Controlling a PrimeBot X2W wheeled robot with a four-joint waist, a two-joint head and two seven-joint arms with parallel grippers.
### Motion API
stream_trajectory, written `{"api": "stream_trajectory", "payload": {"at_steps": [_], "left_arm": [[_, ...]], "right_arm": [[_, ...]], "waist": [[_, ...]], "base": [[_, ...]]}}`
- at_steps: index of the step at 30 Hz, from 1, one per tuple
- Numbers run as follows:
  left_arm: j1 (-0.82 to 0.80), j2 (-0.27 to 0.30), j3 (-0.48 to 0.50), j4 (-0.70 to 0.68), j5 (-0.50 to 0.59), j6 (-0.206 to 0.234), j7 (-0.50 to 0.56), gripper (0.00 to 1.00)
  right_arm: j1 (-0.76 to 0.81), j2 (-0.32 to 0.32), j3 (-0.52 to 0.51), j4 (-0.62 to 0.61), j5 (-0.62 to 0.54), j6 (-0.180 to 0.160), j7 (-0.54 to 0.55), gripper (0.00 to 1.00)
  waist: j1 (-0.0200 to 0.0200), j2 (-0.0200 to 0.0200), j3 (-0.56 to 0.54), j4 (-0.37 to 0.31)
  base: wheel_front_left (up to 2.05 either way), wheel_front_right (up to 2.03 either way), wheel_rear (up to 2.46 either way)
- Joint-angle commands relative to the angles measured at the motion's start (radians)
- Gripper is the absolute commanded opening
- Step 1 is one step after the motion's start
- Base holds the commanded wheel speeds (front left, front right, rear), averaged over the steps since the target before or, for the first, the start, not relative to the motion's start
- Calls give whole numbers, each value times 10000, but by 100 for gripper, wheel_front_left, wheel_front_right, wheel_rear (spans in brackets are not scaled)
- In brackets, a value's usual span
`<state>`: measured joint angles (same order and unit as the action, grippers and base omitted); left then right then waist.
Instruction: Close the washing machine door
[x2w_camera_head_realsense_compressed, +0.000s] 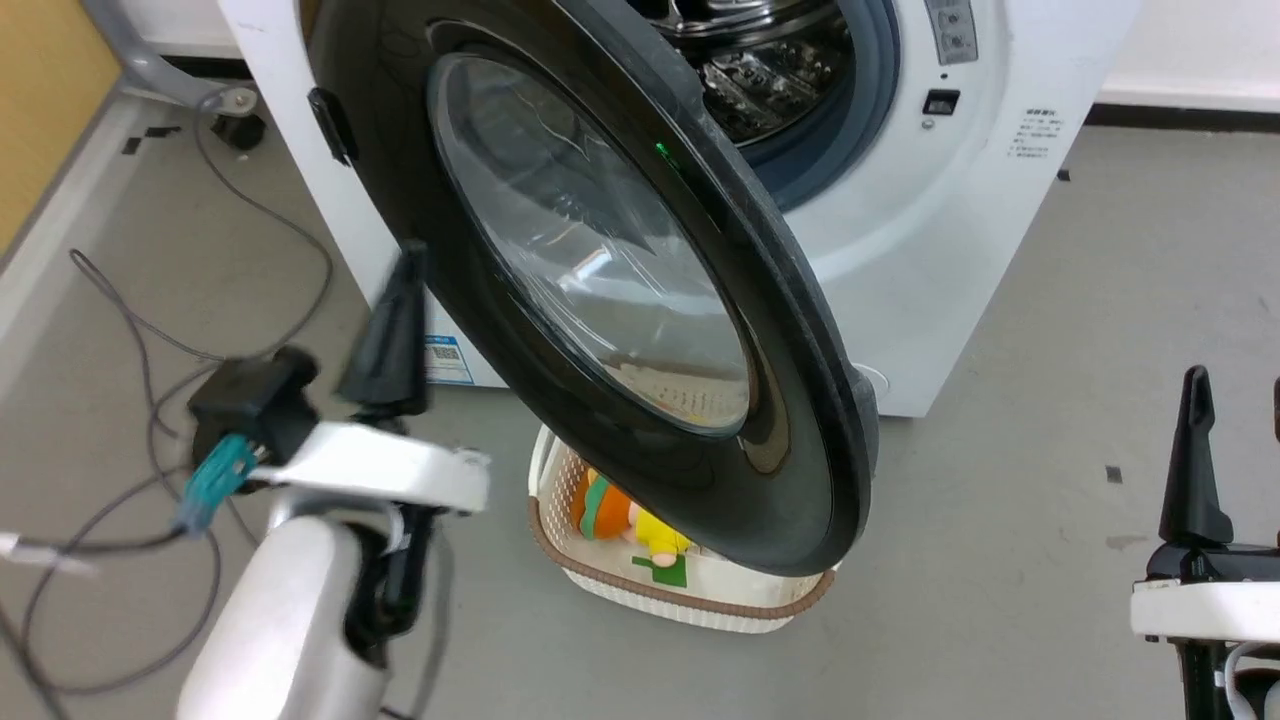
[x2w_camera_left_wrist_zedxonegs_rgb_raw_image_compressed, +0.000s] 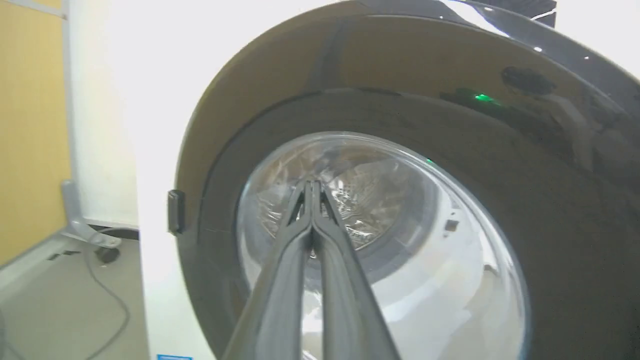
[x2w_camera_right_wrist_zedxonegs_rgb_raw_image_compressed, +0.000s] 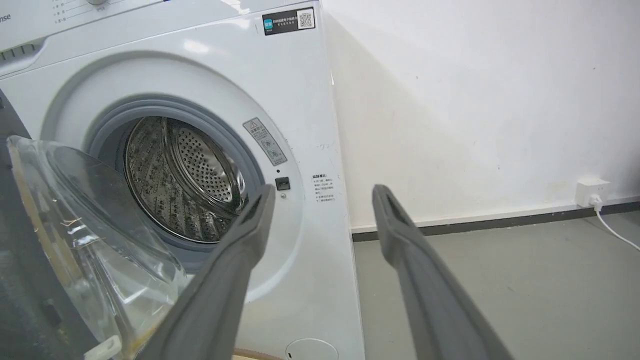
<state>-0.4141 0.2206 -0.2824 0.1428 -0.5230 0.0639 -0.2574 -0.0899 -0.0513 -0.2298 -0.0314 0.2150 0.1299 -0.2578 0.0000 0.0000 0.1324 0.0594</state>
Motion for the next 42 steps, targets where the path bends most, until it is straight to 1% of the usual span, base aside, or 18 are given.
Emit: {"api": "stream_trajectory", "payload": {"at_steps": [1, 5, 7, 8, 10, 16, 19, 20, 21, 22, 23, 24, 27, 30, 35, 38, 42], "left_arm": [[362, -43, 444, -269, 725, 339, -41, 0], [1138, 17, 1357, -804, 2635, 1221, -42, 0], [1602, -173, 1677, -1059, 3008, 1473, -42, 0], [1832, -215, 1791, -1193, 3199, 1525, -42, 11], [2303, -289, 1878, -1285, 3463, 1511, -42, 100], [3345, -529, 2079, -1547, 4051, 1486, -43, 100], [3690, -649, 2089, -1617, 4261, 1370, -43, 100], [3788, -699, 2106, -1606, 4312, 1355, -43, 100], [3788, -699, 2106, -1606, 4312, 1355, -43, 100], [3881, -733, 2111, -1577, 4384, 1342, -43, 100], [3963, -774, 2108, -1544, 4429, 1315, -43, 100], [4017, -805, 2114, -1533, 4467, 1282, -43, 100], [4147, -872, 2161, -1452, 4563, 1203, -43, 100], [4203, -916, 2206, -1409, 4647, 1122, -43, 100], [4197, -1006, 2321, -1372, 4681, 1002, -43, 100], [4217, -1064, 2402, -1374, 4697, 941, -43, 100], [4209, -1128, 2454, -1385, 4775, 900, -43, 100]], "right_arm": [[61, 11, 45, -151, -140, 8, -40, 100], [-48, 11, 242, -500, -477, 8, -40, 100], [-119, 11, 299, -682, -631, 8, -40, 100], [-169, 11, 326, -771, -706, 8, -40, 100], [-277, 11, 367, -912, -788, 8, -40, 100], [-773, 11, 842, -1438, -797, 8, -40, 100], [-1120, 11, 1092, -1776, -359, 8, -40, 100], [-1260, 11, 1210, -1915, -236, 8, -40, 97], [-1260, 11, 1210, -1915, -236, 8, -40, 97], [-1377, 9, 1334, -2060, -81, 8, -40, 44], [-1477, -21, 1489, -2190, 91, 8, -40, 11], [-1565, -88, 1717, -2309, 275, 8, -40, 0], [-1806, -219, 2313, -2679, 908, 8, -40, 0], [-1974, -534, 3177, -3057, 1702, 8, -40, 0], [-2170, -1422, 4884, -3620, 2743, 8, -40, 0], [-2234, -1966, 5946, -3784, 2993, 8, -40, 0], [-2333, -2686, 7364, -3670, 2982, 8, -40, 0]], "waist": [[0, 0, -80, 49], [0, 0, -220, 112], [0, 0, -310, 168], [0, 0, -355, 197], [0, 0, -439, 260], [0, 0, -672, 529], [0, 0, -726, 648], [0, 0, -738, 673], [0, 0, -738, 673], [0, 0, -754, 696], [0, 0, -764, 717], [0, 0, -772, 736], [0, 0, -790, 793], [0, 0, -805, 851], [0, 0, -823, 896], [0, 0, -842, 870], [0, 0, -834, 807]], "base": [[0, 0, 0], [0, 0, 0], [0, 0, 0], [0, 0, 0], [0, 0, 0], [0, 0, 0], [0, 0, 0], [0, 0, 0], [0, 0, 0], [0, 0, 0], [0, 0, 0], [0, 0, 0], [0, 0, 0], [0, 0, 0], [0, 0, 0], [0, 0, 0], [0, 0, 0]]}}
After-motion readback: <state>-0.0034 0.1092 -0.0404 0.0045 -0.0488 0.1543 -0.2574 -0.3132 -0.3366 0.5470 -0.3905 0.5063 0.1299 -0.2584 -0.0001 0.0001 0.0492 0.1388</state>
